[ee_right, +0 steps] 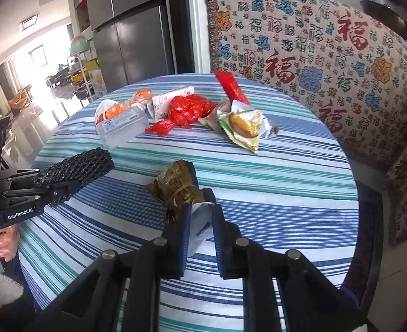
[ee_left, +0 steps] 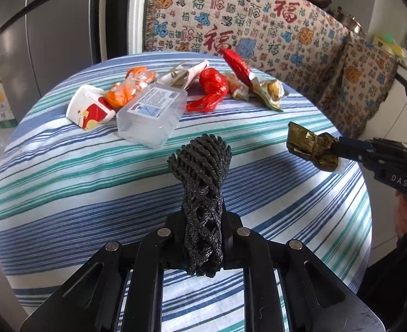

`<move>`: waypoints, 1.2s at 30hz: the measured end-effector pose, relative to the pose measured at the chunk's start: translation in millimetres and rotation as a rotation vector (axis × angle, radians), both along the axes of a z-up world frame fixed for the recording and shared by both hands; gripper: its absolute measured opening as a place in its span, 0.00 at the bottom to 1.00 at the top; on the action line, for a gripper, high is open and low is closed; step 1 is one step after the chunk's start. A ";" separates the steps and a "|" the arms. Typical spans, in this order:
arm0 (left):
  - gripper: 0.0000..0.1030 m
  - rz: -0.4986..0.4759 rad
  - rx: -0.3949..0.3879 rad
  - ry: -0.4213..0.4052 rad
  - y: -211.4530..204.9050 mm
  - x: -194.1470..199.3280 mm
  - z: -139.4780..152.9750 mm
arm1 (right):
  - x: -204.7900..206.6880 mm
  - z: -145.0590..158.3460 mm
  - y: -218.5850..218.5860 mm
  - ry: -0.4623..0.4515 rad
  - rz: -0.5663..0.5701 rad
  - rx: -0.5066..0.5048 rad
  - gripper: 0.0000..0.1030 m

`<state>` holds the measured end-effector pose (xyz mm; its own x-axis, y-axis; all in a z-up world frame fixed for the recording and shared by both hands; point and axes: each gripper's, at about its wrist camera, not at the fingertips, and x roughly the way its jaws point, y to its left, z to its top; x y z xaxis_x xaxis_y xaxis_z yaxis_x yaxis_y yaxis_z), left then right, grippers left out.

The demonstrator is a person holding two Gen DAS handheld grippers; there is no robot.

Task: Collect trash
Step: 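Grasp the black foam net sleeve with the left gripper while the right gripper grasps the gold wrapper, then carry both items over the blue wastebasket and open both grippers to drop them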

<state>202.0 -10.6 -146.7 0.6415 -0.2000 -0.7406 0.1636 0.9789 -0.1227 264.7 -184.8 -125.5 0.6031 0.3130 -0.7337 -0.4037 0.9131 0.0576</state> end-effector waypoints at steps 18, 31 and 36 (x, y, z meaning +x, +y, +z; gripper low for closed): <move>0.13 -0.174 -0.057 -0.004 -89.7 -1.4 23.1 | -51.9 32.2 -87.5 -0.063 -0.195 0.043 0.15; 0.13 -0.498 -0.092 0.019 -269.3 -20.1 31.1 | -127.4 9.7 -239.3 -0.008 -0.577 -0.064 0.15; 0.13 -0.577 -0.115 0.075 -330.6 -20.4 10.7 | -149.5 -7.9 -283.2 0.025 -0.679 -0.075 0.15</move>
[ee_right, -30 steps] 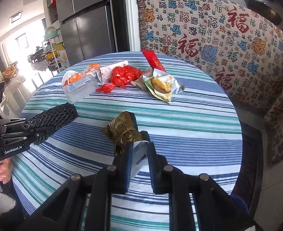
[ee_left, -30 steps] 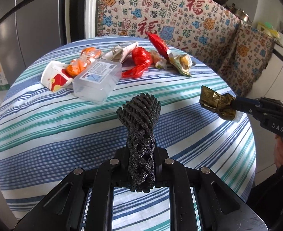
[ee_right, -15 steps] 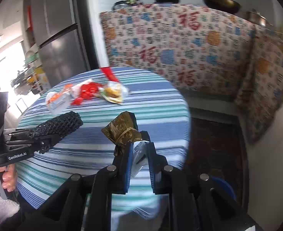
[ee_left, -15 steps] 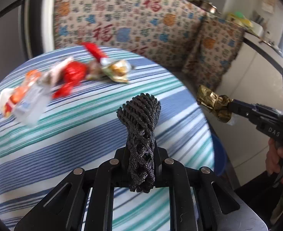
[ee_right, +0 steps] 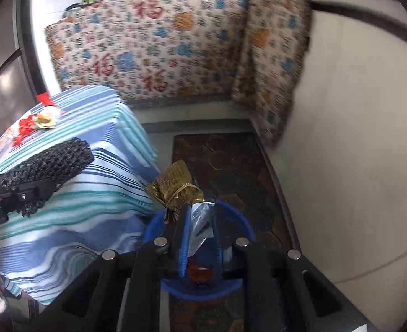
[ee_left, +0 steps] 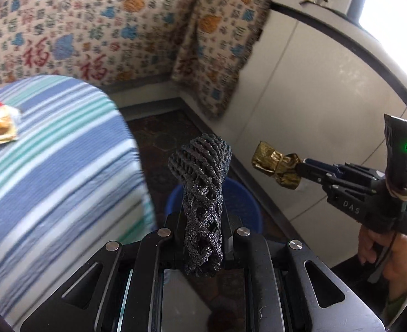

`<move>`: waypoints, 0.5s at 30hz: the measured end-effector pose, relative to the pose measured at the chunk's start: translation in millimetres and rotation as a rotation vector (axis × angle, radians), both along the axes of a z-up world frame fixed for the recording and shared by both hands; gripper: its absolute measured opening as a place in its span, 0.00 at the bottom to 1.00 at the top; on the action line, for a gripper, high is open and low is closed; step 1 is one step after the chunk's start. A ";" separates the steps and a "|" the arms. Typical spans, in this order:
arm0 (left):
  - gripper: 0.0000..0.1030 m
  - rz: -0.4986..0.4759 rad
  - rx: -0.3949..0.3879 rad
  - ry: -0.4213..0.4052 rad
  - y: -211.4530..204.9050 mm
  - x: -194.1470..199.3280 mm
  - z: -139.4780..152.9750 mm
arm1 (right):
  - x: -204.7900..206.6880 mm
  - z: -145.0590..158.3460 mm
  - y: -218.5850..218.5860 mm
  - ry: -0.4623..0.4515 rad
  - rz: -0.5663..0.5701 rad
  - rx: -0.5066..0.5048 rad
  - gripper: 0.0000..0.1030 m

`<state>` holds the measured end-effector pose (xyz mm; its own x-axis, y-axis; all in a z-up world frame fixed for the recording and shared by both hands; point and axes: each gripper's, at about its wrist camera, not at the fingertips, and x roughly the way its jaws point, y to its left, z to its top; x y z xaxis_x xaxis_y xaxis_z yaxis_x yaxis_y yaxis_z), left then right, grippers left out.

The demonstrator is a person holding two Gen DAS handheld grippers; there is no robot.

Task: Collect trash
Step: 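Carry both items over the blue wastebasket and open both grippers to drop them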

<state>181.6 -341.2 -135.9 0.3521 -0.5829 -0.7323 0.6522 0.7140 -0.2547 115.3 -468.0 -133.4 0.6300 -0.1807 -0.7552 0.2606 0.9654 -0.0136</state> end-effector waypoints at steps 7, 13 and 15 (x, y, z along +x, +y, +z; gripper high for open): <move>0.13 -0.058 0.015 0.025 -51.1 1.6 -23.9 | -12.0 -22.2 -42.2 0.026 -0.051 0.020 0.15; 0.14 -0.075 0.037 0.026 -72.9 7.5 -39.2 | -7.8 -34.5 -60.8 0.030 -0.070 0.080 0.16; 0.14 -0.080 0.045 0.030 -75.7 7.4 -44.2 | -5.7 -39.0 -63.7 0.038 -0.069 0.092 0.16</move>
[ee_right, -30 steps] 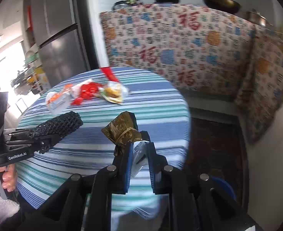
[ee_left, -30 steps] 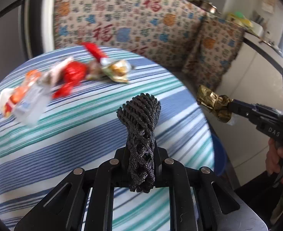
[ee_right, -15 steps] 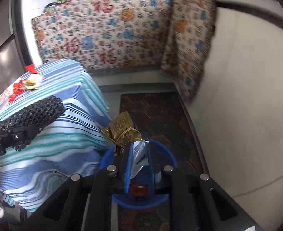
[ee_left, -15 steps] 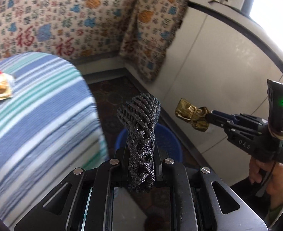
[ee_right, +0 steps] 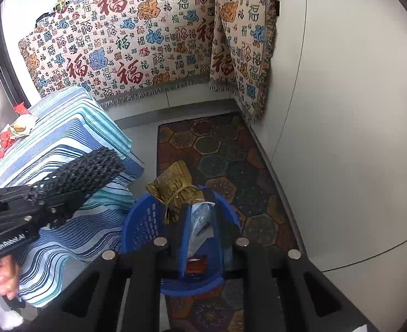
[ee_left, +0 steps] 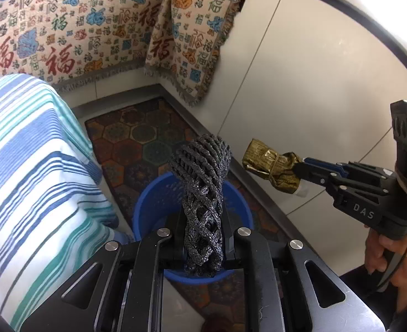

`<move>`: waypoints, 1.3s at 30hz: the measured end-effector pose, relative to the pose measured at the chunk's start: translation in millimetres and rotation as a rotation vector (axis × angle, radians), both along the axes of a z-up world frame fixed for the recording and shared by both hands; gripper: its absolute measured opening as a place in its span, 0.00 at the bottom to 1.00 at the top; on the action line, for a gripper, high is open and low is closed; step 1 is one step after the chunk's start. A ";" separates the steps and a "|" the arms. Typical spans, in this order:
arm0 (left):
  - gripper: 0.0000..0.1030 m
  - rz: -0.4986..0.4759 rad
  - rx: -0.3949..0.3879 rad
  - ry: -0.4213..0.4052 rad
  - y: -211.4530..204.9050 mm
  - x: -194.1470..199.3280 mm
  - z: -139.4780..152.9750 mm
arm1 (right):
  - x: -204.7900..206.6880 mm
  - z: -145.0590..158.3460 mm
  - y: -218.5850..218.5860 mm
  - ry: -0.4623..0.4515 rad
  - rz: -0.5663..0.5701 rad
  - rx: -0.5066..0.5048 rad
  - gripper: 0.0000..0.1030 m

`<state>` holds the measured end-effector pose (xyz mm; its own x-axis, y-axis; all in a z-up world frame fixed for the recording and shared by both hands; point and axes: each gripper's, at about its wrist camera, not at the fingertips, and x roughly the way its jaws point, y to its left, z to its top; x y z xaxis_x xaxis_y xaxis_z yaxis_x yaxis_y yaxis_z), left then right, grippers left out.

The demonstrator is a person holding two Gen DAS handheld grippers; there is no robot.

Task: Collect trash
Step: 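Carry both items over the blue wastebasket and open both grippers to drop them, then return both grippers over the table toward the remaining wrappers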

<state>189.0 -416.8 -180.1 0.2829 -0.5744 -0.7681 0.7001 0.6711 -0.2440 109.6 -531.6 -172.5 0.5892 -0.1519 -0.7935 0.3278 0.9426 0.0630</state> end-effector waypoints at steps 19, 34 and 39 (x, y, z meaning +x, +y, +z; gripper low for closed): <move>0.78 0.016 0.004 0.024 -36.1 29.1 -35.8 | 18.3 -19.4 -8.0 0.025 -0.004 0.009 0.27; 0.86 0.044 -0.060 -0.008 21.2 9.7 23.6 | 13.9 34.5 3.8 -0.186 -0.077 -0.118 0.45; 0.92 0.109 -0.058 -0.066 88.1 0.5 53.7 | 20.5 56.3 33.9 -0.260 -0.033 -0.169 0.57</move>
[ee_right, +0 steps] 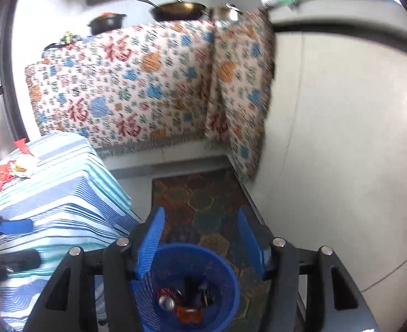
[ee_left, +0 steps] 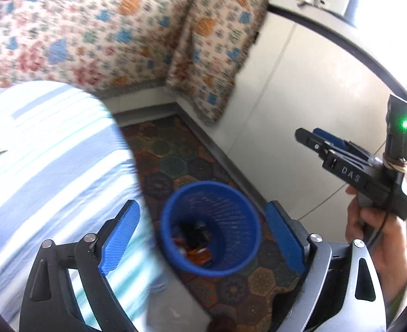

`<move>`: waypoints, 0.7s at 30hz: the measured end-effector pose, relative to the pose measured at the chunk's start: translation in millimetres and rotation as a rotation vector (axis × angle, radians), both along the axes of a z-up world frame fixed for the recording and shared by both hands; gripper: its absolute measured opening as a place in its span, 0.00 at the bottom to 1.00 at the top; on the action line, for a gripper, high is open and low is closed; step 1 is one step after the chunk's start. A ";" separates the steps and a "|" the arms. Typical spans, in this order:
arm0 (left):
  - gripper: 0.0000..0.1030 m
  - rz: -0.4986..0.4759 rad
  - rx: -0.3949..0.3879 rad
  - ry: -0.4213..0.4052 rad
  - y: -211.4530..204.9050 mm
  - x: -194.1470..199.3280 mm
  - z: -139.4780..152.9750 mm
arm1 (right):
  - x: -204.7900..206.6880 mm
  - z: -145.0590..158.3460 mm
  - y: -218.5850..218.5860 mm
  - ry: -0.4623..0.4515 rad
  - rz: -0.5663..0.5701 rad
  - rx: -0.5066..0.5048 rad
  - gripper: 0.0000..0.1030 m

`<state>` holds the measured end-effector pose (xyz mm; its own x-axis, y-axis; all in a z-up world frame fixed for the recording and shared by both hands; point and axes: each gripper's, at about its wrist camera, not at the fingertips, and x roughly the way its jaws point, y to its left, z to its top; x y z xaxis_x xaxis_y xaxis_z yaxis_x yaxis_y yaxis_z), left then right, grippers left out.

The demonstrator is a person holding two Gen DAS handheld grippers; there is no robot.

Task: Collect trash
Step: 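Return both grippers over the table toward the remaining wrappers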

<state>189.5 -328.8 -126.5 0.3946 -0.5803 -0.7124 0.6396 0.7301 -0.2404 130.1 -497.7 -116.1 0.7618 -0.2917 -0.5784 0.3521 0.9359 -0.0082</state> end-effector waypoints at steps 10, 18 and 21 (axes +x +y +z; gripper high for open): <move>0.94 0.324 0.158 -0.044 184.2 25.7 -12.0 | 42.2 11.4 137.5 0.014 0.294 -0.132 0.63; 0.94 0.476 0.304 -0.036 270.5 57.9 -45.6 | 81.0 -15.6 254.1 0.093 0.560 -0.087 0.63; 0.94 0.508 0.292 -0.023 291.1 61.8 -49.7 | 100.0 -29.7 285.5 0.145 0.600 -0.060 0.63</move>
<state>251.3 -37.7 -176.2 0.5895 -0.0952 -0.8021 0.1948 0.9805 0.0267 230.1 -212.2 -145.8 0.7179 0.1283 -0.6842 -0.2442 0.9668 -0.0749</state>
